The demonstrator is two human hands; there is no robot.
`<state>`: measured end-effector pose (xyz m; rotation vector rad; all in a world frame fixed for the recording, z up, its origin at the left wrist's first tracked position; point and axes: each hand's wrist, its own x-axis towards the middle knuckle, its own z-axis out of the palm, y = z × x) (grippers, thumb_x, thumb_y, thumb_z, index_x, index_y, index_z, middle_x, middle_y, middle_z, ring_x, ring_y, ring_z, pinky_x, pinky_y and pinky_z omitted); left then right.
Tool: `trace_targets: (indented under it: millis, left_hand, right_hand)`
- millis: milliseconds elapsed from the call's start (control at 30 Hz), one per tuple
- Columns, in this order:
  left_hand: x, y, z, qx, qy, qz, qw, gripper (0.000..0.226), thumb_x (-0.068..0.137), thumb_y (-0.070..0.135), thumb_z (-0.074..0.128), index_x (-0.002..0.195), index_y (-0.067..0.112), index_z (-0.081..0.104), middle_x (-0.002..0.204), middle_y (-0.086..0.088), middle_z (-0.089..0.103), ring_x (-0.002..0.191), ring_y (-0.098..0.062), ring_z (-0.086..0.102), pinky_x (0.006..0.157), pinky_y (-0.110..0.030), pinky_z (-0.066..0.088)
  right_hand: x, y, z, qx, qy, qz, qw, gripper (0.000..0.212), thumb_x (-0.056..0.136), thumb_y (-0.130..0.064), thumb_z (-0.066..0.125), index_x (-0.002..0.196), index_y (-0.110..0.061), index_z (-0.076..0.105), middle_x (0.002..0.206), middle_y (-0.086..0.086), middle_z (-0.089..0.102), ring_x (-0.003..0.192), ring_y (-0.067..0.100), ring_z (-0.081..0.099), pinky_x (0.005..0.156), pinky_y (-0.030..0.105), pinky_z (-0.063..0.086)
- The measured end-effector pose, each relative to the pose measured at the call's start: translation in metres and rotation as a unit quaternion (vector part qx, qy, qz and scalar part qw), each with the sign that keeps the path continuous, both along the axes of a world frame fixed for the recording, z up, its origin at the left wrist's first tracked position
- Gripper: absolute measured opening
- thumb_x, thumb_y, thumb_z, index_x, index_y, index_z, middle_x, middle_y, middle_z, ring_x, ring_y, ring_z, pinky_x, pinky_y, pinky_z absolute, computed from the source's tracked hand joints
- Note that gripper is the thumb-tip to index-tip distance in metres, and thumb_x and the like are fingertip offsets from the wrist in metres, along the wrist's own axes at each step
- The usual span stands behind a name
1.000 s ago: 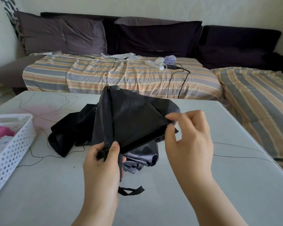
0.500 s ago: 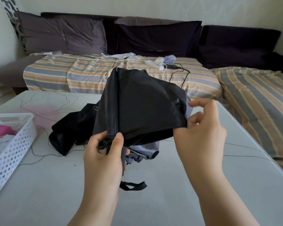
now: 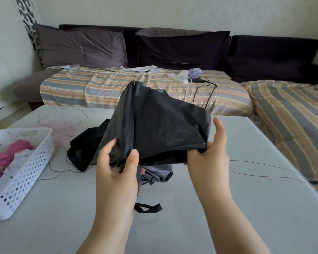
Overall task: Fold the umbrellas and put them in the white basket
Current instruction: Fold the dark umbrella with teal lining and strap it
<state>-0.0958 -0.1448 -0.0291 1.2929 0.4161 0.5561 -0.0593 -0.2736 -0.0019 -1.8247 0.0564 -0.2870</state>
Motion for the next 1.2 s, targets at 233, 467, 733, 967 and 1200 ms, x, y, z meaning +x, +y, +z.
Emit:
trace_targets:
  millis: [233, 467, 733, 967, 1200]
  left_hand:
    - [0.003, 0.010, 0.003, -0.011, 0.010, -0.031, 0.999, 0.031, 0.092, 0.027, 0.058, 0.115, 0.048, 0.058, 0.073, -0.003, 0.068, 0.053, -0.016, 0.057, 0.039, -0.027, 0.039]
    - [0.002, 0.010, 0.002, -0.019, 0.008, -0.023, 1.000, 0.029, 0.094, 0.026, 0.056, 0.118, 0.042, 0.061, 0.080, -0.007, 0.069, 0.050, -0.015, 0.056, 0.037, -0.025, 0.036]
    - [-0.004, -0.013, -0.006, 0.032, -0.007, -0.013, 0.999, 0.029, 0.091, 0.028, 0.058, 0.105, 0.054, 0.057, 0.082, 0.001, 0.071, 0.061, -0.011, 0.062, 0.055, -0.028, 0.048]
    - [-0.003, -0.015, -0.007, -0.017, 0.008, -0.018, 1.000, 0.028, 0.092, 0.026, 0.059, 0.098, 0.053, 0.058, 0.059, 0.001, 0.062, 0.052, -0.009, 0.055, 0.049, -0.026, 0.043]
    - [0.005, -0.016, -0.013, 0.026, 0.005, -0.009, 1.000, 0.033, 0.091, 0.026, 0.059, 0.113, 0.051, 0.059, 0.058, 0.004, 0.059, 0.044, -0.008, 0.047, 0.050, -0.030, 0.039]
  right_hand:
    - [0.000, -0.009, 0.009, -0.142, -0.068, 0.009, 0.987, 0.066, 0.083, 0.004, 0.044, 0.131, -0.039, 0.051, 0.073, 0.006, 0.068, 0.063, 0.029, 0.064, 0.058, 0.042, 0.054]
    - [0.002, -0.004, -0.004, -0.056, -0.060, 0.049, 0.995, 0.067, 0.090, 0.005, 0.038, 0.130, -0.046, 0.052, 0.075, -0.004, 0.063, 0.071, 0.024, 0.063, 0.069, 0.038, 0.058]
    - [0.005, -0.009, 0.002, -0.187, -0.054, -0.100, 0.976, 0.049, 0.080, -0.006, 0.055, 0.120, -0.032, 0.043, 0.081, -0.011, 0.052, 0.069, 0.018, 0.055, 0.055, 0.031, 0.041]
    - [-0.010, -0.009, 0.001, 0.032, -0.126, 0.018, 0.991, 0.087, 0.083, 0.018, 0.037, 0.126, -0.057, 0.038, 0.089, 0.000, 0.067, 0.070, 0.011, 0.059, 0.063, 0.017, 0.045]
    - [-0.005, -0.011, -0.011, 0.417, 0.094, 0.240, 0.871, 0.034, 0.065, -0.008, 0.063, 0.097, -0.015, 0.059, 0.077, -0.004, 0.065, 0.080, 0.018, 0.064, 0.095, 0.041, 0.051]
